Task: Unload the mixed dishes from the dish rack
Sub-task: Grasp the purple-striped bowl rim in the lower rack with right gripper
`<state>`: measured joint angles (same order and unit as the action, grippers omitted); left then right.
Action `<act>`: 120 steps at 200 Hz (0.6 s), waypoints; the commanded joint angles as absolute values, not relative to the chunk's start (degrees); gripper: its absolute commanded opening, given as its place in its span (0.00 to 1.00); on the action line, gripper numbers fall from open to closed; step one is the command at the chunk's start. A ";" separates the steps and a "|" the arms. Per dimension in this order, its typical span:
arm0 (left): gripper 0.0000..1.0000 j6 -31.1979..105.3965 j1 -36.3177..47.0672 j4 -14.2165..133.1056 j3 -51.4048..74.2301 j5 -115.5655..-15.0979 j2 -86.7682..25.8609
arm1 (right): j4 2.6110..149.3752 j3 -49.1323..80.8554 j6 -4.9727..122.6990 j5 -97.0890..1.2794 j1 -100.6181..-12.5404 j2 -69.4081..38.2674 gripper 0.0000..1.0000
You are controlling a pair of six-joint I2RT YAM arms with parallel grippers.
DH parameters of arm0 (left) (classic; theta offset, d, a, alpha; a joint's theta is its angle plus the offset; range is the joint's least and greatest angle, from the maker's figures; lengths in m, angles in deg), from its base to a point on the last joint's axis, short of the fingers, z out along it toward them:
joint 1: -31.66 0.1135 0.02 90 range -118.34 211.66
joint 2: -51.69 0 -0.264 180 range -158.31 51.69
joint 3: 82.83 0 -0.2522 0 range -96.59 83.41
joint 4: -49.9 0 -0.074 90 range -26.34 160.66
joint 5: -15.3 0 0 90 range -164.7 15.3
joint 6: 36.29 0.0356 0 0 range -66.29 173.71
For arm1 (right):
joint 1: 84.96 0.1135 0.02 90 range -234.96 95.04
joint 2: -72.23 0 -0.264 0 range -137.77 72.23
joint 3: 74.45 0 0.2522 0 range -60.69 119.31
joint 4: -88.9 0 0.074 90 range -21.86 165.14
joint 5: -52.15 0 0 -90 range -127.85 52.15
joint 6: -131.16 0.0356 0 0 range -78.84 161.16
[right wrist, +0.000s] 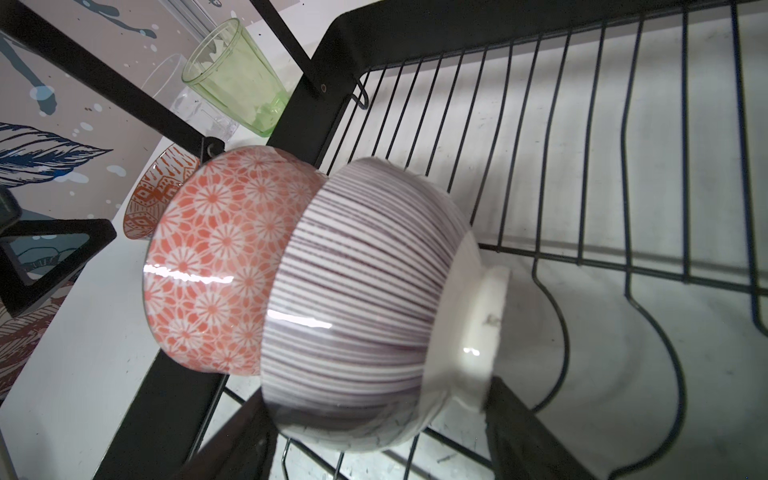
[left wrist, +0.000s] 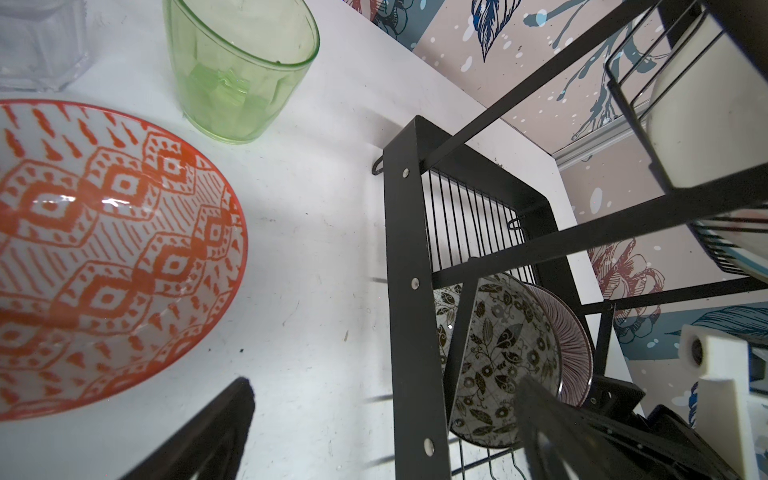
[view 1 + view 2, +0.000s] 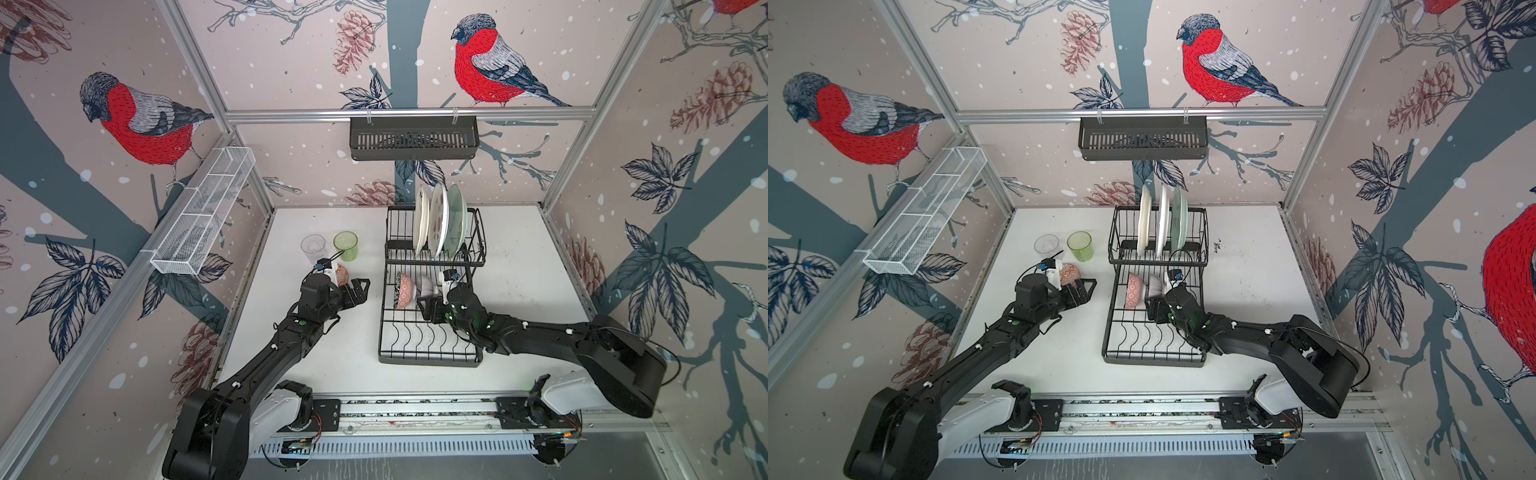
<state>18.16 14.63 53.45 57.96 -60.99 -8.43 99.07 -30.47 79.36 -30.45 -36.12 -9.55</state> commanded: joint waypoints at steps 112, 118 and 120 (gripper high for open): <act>0.98 19.07 14.31 51.01 57.84 -60.55 -8.75 | 95.21 -29.32 76.34 -23.53 -34.60 -6.77 0.57; 0.97 19.01 14.35 51.01 57.85 -60.55 -8.83 | 95.04 -29.19 76.23 -23.53 -34.60 -6.61 0.57; 0.98 19.02 14.33 51.01 57.86 -60.49 -8.84 | 94.99 -29.15 76.25 -23.48 -34.64 -6.56 0.57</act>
